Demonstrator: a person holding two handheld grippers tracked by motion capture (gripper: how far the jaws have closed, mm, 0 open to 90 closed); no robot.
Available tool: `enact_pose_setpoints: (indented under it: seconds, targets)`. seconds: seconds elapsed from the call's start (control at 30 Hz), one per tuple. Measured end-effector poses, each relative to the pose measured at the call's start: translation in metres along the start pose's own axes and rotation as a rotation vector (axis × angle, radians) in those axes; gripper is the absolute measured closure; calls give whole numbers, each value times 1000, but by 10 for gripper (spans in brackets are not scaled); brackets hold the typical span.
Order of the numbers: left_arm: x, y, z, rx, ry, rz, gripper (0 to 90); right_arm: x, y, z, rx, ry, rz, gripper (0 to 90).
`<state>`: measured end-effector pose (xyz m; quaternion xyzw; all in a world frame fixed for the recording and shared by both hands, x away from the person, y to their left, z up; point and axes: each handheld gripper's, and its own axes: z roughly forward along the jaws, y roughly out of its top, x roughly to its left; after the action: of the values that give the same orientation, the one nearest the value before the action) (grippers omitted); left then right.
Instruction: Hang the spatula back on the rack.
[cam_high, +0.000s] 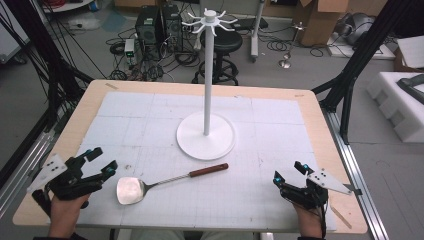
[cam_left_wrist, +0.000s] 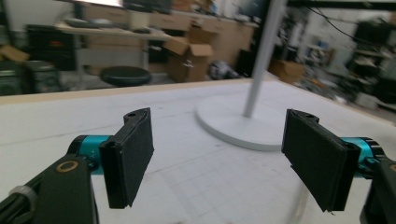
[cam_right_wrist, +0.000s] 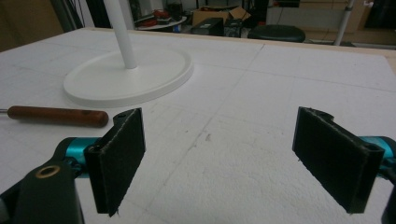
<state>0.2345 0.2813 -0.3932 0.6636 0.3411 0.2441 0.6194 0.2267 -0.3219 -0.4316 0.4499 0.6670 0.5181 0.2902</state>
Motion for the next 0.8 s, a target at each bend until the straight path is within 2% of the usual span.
enact_pose_setpoints:
  seconds: [0.13,0.17,0.23,0.3,0.33,0.37,0.4,0.43,0.5,0.53,0.57,0.6,0.67,0.7,0.73,0.8]
  targets:
    - [-14,17,32,122,-103,96,255,0,1,0,-8,4,10,162]
    - [-22,21,51,202,-159,124,274,1,1,-1,-12,3,12,162]
    - [-29,22,67,264,-217,136,323,0,1,-1,-14,3,10,162]
    - [-34,20,81,330,-243,144,356,-1,1,-1,-16,7,24,162]
    - [-34,20,81,330,-243,144,356,-1,1,-1,-16,7,25,162]
    - [-39,17,94,389,-269,151,356,-1,0,-2,-16,6,28,162]
    - [-41,15,99,417,-279,145,355,-2,0,-2,-16,7,25,162]
    - [-41,15,99,417,-279,145,345,-2,0,-2,-17,7,23,162]
    - [-46,9,112,482,-314,158,316,-2,0,-3,-17,8,23,162]
    - [-46,9,112,482,-314,158,328,-2,0,-3,-16,8,24,162]
    - [-48,4,119,537,-331,172,337,-3,0,-3,-17,8,25,162]
    - [-48,4,119,537,-331,172,339,-3,0,-3,-17,8,25,162]
    - [-50,-3,125,601,-346,181,341,-4,0,-4,-19,6,27,162]
    - [-52,-7,130,644,-337,194,344,-4,0,-4,-18,10,30,166]
    - [-52,-7,130,644,-337,194,345,-4,0,-4,-18,10,30,166]
    - [-52,-13,134,698,-294,204,364,-3,0,-5,-17,15,26,167]
